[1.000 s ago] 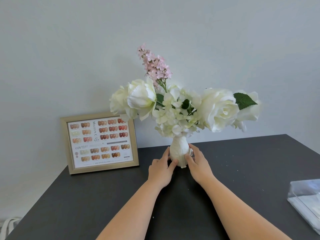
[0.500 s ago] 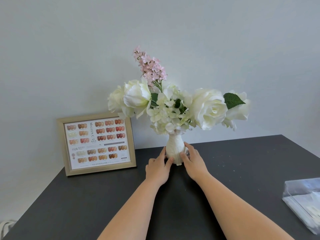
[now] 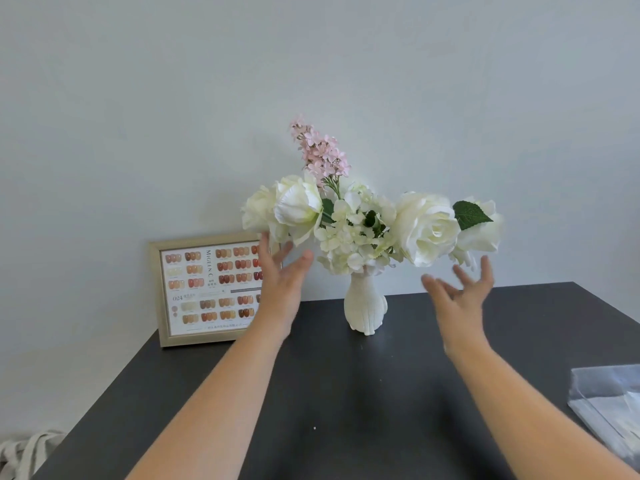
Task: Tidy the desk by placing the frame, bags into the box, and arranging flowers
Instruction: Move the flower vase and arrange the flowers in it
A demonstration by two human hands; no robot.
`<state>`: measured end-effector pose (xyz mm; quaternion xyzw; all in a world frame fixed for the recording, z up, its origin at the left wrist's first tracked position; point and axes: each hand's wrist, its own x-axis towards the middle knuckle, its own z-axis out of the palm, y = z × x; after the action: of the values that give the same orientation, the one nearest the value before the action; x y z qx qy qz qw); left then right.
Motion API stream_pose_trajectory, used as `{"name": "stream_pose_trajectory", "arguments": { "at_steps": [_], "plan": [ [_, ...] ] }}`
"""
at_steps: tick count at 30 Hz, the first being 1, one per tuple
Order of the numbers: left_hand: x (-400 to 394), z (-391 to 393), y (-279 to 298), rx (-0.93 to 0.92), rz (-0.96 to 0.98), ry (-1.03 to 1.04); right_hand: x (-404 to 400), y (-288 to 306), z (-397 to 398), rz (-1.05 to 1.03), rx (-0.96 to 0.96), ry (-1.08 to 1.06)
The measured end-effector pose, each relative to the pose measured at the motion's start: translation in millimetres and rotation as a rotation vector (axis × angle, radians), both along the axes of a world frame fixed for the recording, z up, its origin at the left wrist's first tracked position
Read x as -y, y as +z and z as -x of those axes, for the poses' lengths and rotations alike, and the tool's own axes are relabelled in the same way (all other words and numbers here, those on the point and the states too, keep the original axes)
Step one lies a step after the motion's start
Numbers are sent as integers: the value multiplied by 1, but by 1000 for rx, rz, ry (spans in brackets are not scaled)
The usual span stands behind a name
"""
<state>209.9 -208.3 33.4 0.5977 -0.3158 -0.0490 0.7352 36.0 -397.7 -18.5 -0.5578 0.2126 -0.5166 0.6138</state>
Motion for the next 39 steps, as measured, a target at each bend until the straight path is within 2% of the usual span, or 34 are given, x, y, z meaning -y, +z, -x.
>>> {"name": "stream_pose_trajectory", "arguments": {
  "at_steps": [3,7,14,20,30,34,37,39],
  "plan": [
    [-3,-1,42,-28,97,-20,9,51,9,35,101,94],
    [2,-5,76,45,57,10,31,100,16,39,109,187],
    [9,-13,98,233,-134,-29,54,165,2,115,-57,254],
    [19,-15,91,330,-257,8,40,209,-32,407,-352,229],
    [36,-15,92,274,-314,-45,26,231,-67,797,-729,151],
    [32,-20,79,259,-276,-67,28,219,-72,863,-933,186],
    [28,-26,80,302,-221,5,30,211,-71,873,-998,212],
    [24,-34,85,333,-148,166,31,212,-65,850,-992,236]
  ]
}}
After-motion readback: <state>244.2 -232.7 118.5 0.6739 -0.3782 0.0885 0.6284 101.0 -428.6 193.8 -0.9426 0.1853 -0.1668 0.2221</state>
